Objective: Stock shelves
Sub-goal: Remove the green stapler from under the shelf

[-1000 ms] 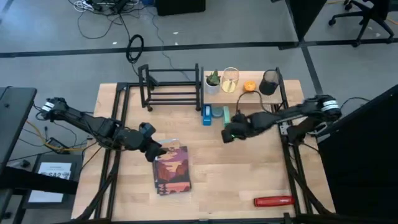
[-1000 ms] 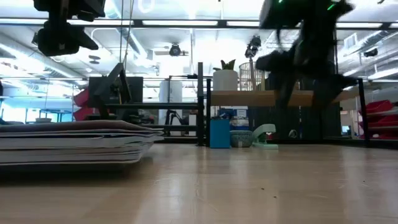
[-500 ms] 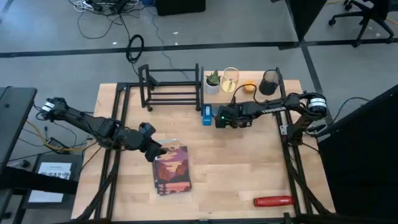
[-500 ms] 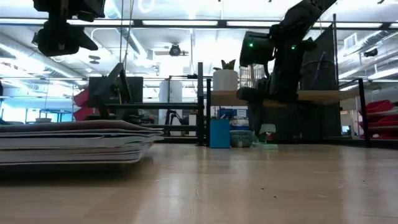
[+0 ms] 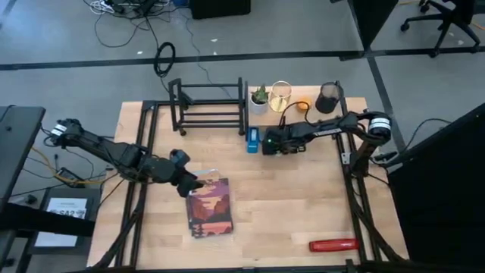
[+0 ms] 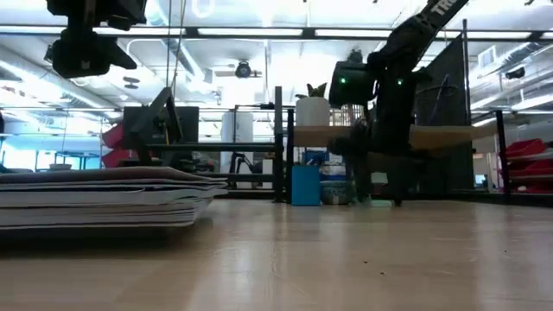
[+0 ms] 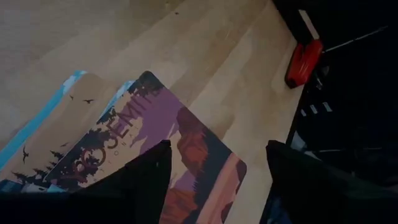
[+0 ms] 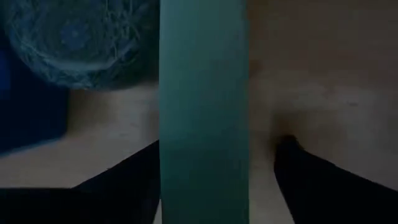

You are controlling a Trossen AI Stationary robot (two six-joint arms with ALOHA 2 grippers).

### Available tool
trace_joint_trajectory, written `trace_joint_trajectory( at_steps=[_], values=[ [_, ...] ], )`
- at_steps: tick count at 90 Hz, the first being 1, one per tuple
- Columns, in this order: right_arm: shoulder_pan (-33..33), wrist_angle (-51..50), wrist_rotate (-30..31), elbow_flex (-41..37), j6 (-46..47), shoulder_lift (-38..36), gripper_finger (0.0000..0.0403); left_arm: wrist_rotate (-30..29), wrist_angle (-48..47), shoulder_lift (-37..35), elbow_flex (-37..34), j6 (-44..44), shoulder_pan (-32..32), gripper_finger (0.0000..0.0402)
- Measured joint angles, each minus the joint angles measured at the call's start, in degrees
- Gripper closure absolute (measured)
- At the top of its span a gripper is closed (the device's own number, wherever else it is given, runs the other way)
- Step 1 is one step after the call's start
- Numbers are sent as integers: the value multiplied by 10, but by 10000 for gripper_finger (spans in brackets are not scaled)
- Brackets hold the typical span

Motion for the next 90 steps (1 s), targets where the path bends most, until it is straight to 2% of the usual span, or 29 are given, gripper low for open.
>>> trace_joint_trajectory(
  at_steps=[18,39,54,65,79,90],
  values=[
    [1,0,-6,0,1,-1,221,-9,3,0,0,0,0,161],
    [2,-1,-27,2,1,-3,324,-15,3,0,0,-1,0,161],
    [23,-22,-63,1,-9,-11,324,-17,6,0,0,-2,0,161],
    [59,-58,-112,-1,-27,-34,324,-21,10,0,0,-4,0,161],
    [139,-116,-157,0,-98,-90,324,-23,12,0,0,-9,0,161],
    [219,-195,-170,0,-147,-144,324,-23,12,0,0,-11,0,161]
  ],
)
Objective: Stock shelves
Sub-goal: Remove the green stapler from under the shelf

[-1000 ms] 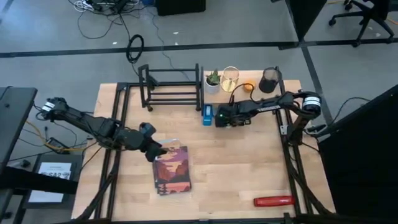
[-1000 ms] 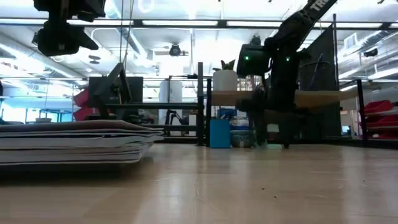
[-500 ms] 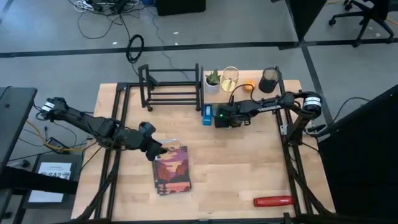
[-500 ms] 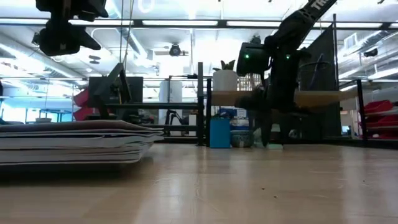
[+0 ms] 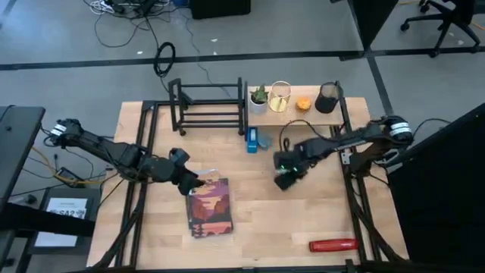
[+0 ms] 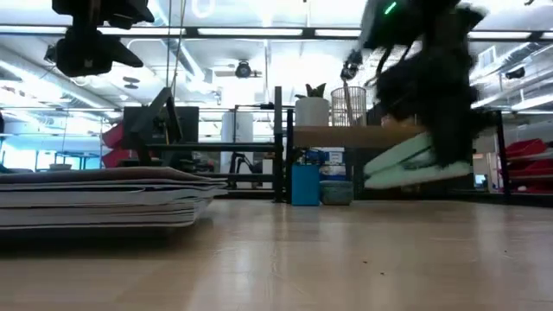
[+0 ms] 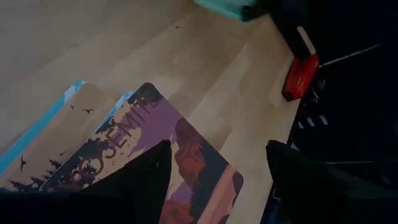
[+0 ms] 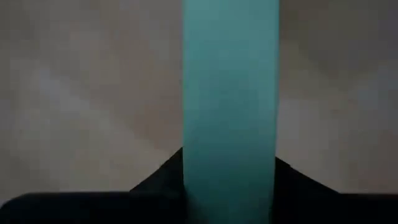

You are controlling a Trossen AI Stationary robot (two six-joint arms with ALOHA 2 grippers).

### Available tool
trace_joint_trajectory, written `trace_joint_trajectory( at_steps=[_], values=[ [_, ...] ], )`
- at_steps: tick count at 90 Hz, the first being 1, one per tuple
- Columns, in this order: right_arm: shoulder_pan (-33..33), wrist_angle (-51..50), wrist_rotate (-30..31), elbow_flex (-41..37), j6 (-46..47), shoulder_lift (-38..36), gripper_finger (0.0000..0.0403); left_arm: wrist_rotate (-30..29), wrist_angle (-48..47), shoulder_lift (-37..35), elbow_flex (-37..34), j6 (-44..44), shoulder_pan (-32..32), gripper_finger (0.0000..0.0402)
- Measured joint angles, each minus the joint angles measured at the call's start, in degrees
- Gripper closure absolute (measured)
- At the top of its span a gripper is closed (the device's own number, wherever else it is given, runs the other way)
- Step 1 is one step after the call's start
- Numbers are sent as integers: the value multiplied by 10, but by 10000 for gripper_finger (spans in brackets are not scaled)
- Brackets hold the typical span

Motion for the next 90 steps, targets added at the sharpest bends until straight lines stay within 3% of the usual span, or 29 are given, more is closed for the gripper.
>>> trace_joint_trajectory(
  at_steps=[22,34,50,73,90],
  values=[
    [185,-83,-45,0,-103,-75,324,-1,0,0,0,9,0,161],
    [298,-80,-85,0,-157,-60,324,-2,-1,0,0,16,0,161],
    [418,-80,-86,0,-161,-5,324,-3,-1,0,0,17,0,161],
    [486,-18,-84,0,-107,56,323,-3,-1,0,0,17,0,161],
    [493,-9,-82,0,-56,73,285,-3,-1,0,0,16,0,161]
  ],
)
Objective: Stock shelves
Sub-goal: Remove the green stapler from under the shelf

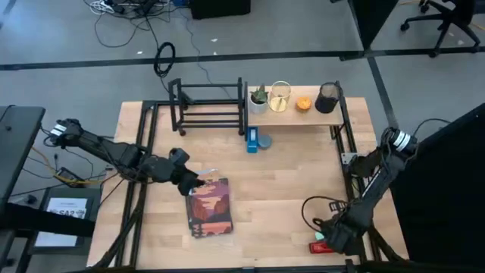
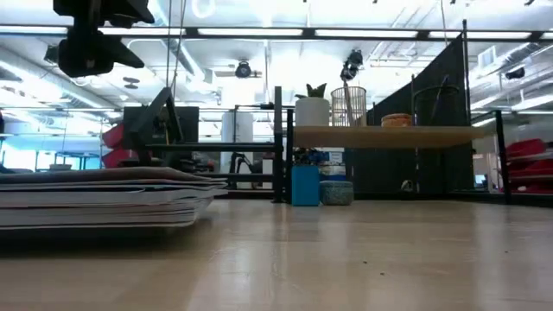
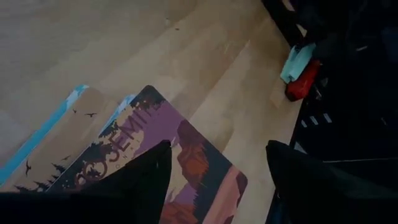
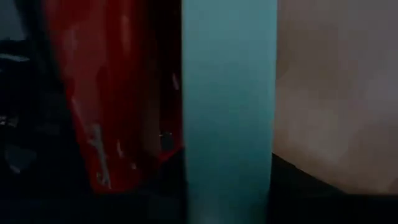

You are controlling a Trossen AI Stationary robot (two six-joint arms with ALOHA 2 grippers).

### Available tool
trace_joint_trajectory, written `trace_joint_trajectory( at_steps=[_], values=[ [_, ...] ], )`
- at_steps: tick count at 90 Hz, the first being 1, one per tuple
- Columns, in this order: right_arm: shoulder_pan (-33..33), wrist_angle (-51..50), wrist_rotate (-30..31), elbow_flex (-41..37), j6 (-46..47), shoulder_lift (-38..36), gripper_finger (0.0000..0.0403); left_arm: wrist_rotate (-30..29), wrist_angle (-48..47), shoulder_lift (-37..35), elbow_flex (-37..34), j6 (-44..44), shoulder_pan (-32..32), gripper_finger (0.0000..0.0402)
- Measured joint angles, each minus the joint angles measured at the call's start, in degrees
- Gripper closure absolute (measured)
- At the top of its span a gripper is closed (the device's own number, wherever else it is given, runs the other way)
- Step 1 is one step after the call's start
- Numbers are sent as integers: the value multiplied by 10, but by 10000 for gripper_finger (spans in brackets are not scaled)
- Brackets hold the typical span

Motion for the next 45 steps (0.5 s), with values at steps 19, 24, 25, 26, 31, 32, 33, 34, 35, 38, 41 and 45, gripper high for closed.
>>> trace_joint_trajectory(
  at_steps=[19,24,25,26,31,32,33,34,35,38,41,45],
  values=[
    [0,-22,-1,0,21,0,267,0,0,0,0,0,0,161],
    [-1,-42,-9,0,23,-3,261,0,0,0,0,-1,0,161],
    [-2,-46,-11,0,23,-4,259,0,0,0,0,-1,0,161],
    [-2,-50,-13,0,23,-6,257,0,0,0,0,-1,0,161],
    [-3,-67,-19,0,20,-19,244,0,0,0,0,-1,0,161],
    [-4,-70,-20,0,19,-22,241,0,0,0,0,-1,0,161],
    [-4,-72,-21,0,18,-26,237,0,0,0,0,-1,0,161],
    [-5,-74,-22,0,17,-30,234,0,0,0,0,-1,0,161],
    [-5,-75,-22,0,16,-33,230,0,0,0,0,-1,0,161],
    [-7,-81,-23,0,15,-45,218,0,0,0,0,-1,0,161],
    [-10,-86,-23,0,15,-60,206,0,0,0,0,-1,0,161],
    [-17,-94,-24,0,17,-81,188,0,0,0,0,-1,0,161]
  ],
)
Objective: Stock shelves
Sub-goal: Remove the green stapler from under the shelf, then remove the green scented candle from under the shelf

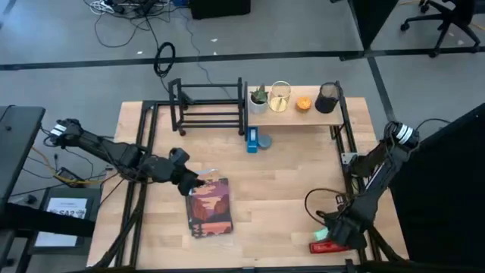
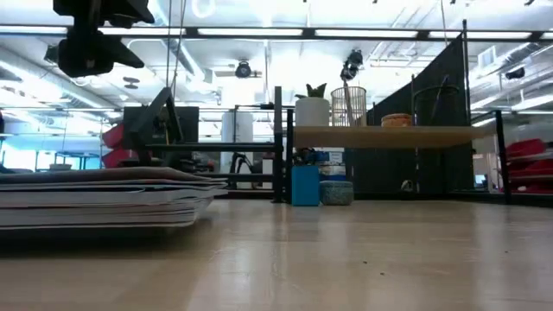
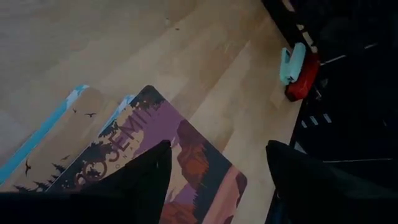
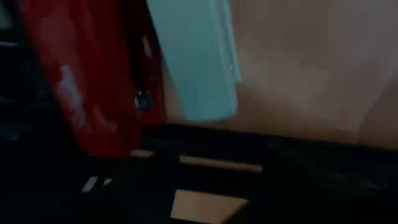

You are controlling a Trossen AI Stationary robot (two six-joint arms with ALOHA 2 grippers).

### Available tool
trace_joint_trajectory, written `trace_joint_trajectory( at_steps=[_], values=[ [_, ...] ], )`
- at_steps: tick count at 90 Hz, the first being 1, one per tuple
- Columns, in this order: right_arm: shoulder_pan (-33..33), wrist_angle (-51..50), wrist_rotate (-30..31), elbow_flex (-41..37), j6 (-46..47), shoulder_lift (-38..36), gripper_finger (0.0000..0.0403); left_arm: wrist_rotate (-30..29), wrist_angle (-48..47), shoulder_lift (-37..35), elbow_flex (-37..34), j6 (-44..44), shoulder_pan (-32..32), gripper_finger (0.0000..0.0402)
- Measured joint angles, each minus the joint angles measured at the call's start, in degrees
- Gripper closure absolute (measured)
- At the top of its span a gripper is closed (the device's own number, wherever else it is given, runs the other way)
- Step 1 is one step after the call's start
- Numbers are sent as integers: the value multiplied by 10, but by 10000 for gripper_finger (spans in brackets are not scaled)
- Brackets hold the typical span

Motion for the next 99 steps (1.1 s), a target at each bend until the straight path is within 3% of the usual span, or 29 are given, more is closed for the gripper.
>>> trace_joint_trajectory(
  at_steps=[19,36,47,61,74,99],
  values=[
    [-60,-12,-12,0,35,-112,118,0,0,0,0,0,0,161],
    [-150,44,33,0,9,-181,96,-1,0,0,0,0,0,161],
    [-213,138,133,0,-43,-181,95,-3,0,0,0,1,0,161],
    [-290,193,341,0,-87,-143,95,0,0,0,0,0,0,161],
    [-383,189,423,-25,-41,-106,95,33,1,0,0,0,0,161],
    [-497,576,433,-211,-129,-93,95,57,0,0,0,-1,0,161]
  ],
)
